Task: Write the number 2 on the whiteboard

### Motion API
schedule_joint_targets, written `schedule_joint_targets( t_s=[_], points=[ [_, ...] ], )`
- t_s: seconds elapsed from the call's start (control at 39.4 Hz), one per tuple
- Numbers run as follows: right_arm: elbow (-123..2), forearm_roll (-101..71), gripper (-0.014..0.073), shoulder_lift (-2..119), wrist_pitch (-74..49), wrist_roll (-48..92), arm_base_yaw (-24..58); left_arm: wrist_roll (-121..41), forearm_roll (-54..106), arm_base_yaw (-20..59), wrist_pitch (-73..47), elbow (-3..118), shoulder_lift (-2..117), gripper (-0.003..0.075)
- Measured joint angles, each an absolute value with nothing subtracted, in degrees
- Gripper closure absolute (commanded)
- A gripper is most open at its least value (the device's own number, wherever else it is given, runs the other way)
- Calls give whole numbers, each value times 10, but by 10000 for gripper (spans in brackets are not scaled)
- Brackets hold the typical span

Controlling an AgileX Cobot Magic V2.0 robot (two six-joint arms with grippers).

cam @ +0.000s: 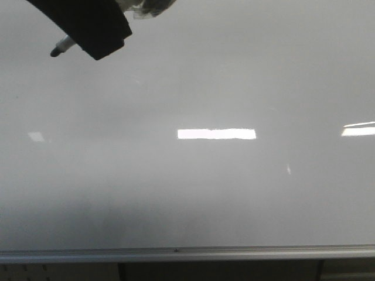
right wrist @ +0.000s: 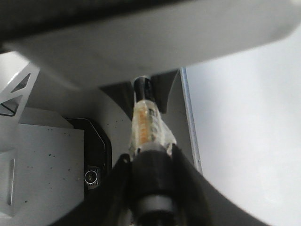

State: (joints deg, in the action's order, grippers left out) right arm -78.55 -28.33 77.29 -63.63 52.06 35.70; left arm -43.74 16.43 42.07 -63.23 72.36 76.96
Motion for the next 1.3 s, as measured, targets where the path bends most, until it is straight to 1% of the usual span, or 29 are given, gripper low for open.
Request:
schedule_joint_targets(
  t_s=[0.05, 0.1, 0.15, 0.33, 0.48, 0.63, 0.79, 0.86, 0.97, 1.12, 1.19, 1.3],
  points=[
    [-786, -283, 558, 773, -637, 521, 357, -437, 164, 421, -626, 724, 770, 276],
    [-786, -283, 558, 773, -640, 521, 357, -437, 164, 421, -617, 724, 770, 211],
    [-786, -283, 558, 773, -641, 521, 357, -437, 164, 421, -614, 724, 770, 180],
    [-786, -235, 558, 769, -647, 492, 357, -434, 162, 421, -614, 727, 751, 194],
    [-786, -148, 558, 746, -675, 400, 332, -397, 143, 421, -615, 729, 712, 195],
    [-786, -85, 558, 720, -702, 295, 271, -309, 93, 421, -619, 730, 680, 196],
    [-758, -74, 558, 667, -693, 213, 184, -235, 70, 412, -614, 713, 652, 195],
    [-728, -73, 558, 635, -673, 200, 144, -215, 70, 383, -601, 696, 639, 195],
    [-670, -73, 558, 595, -634, 188, 82, -199, 81, 318, -582, 672, 621, 196],
    [-579, -100, 558, 541, -556, 177, 16, -195, 115, 229, -567, 637, 587, 196],
    [-524, -126, 558, 510, -495, 177, 3, -194, 119, 200, -565, 616, 569, 196],
    [-454, -157, 558, 477, -402, 177, 2, -194, 121, 180, -560, 598, 555, 196]
  ],
)
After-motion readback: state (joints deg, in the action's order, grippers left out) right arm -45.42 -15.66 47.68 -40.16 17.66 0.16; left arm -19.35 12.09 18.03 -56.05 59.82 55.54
